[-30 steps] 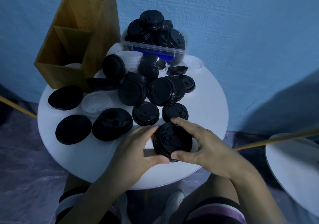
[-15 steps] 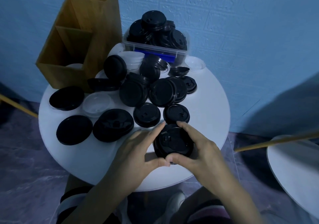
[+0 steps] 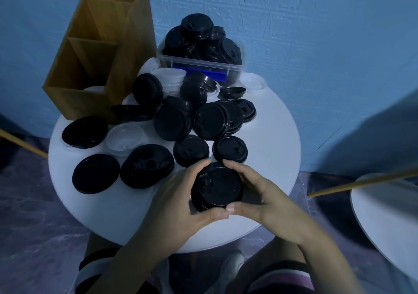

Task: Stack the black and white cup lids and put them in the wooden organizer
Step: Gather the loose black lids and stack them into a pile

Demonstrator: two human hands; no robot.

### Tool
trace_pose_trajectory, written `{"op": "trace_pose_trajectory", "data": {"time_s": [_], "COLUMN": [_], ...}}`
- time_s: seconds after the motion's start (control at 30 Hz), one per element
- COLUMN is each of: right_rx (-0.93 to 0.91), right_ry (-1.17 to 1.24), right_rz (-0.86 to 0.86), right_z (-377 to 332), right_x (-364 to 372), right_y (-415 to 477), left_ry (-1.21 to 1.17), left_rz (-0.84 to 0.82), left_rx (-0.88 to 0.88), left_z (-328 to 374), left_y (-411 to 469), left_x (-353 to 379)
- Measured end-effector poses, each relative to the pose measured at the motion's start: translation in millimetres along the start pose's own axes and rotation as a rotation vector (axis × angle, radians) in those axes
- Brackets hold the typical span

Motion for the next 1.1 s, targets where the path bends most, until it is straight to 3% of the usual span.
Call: {"op": "trace_pose_trajectory", "data": {"time_s": [0.13,0.23,0.37,0.43,0.5,0.6,0.7,0.9,1.0,1.1], "right_rx": [-0.017,-0.017,-0.192,-0.301,-0.429,-0.440,-0.320,-0.352,-0.263,-0.184], "right_ry": [-0.096,-0.036,0.047,-0.089,-0.402,-0.884,-0.998,-0.829,-0.526,-0.140], "right_rz": [-0.064,-0.082,0.233,0.370,0.428,0.244,0.126,0.196,0.258,0.179], "right_z": [-11,-26,-48,-58,-74,-75,-62,-75,-79,-67], "right_x": [2,-4,-44,-57,-57,-33,-21,-31,-39,-30], "right_y": [9,21,52,67,80,108,126,115,88,53], "left_ry": [-0.032,-0.042,-0.049,-0.042,-0.034,-0.053,-0.053,-0.107,-0.139,-0.163], "left_rz": [0.005,0.004,0.008,0.002,0.001,-0.006,-0.003,0.002,0.002,-0.005], "left_rx": [-0.020,-0.047,-0.049,-0.039,-0.039,-0.048,-0.046,-0.066,-0.101,-0.108], "left_z": [-6,-9,-8,-7,-7,-9,-10,-14,-17,-15], "left_y": [0,0,3,4,4,3,4,3,3,3], "left_x": [-1,-1,-2,-2,-2,-2,-2,0,1,0]}}
Point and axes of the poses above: each hand's wrist, its own y-axis towards the middle knuckle, its own x-axis out of the palm, z = x × y, the point moved 10 cm from there along y, towards the middle knuckle, and after that the axes turned 15 degrees about y, right-handed, at the moved point
